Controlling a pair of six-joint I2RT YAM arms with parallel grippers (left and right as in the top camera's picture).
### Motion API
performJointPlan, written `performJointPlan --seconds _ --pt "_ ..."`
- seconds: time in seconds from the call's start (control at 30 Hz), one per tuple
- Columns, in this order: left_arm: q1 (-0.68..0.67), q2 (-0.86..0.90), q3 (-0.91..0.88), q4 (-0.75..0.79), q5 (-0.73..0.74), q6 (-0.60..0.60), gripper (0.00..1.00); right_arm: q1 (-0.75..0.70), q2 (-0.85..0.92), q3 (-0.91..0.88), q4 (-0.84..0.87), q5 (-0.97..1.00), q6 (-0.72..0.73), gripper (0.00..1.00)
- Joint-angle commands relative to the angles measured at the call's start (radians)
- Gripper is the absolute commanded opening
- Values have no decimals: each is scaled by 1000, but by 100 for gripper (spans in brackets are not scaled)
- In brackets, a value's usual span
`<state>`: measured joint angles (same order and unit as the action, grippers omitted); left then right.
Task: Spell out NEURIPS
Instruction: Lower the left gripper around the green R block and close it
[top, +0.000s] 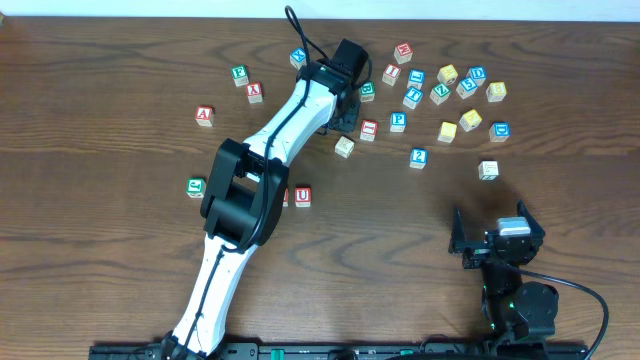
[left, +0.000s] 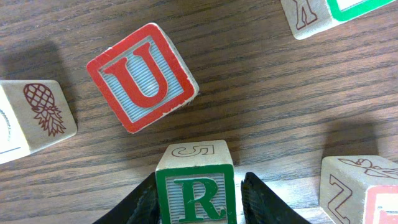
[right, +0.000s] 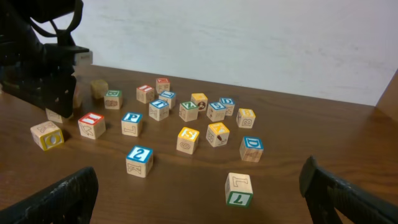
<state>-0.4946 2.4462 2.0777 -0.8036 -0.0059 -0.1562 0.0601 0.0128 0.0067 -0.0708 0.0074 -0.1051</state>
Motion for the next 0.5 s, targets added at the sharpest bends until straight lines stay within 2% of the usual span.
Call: performJointPlan --seconds 0.0,0.47 --pt "1 19 21 -2 -13 6 37 -9 -2 -1 -5 1 15 99" --pt "1 19 21 -2 -13 6 35 -9 -2 -1 -5 1 15 99"
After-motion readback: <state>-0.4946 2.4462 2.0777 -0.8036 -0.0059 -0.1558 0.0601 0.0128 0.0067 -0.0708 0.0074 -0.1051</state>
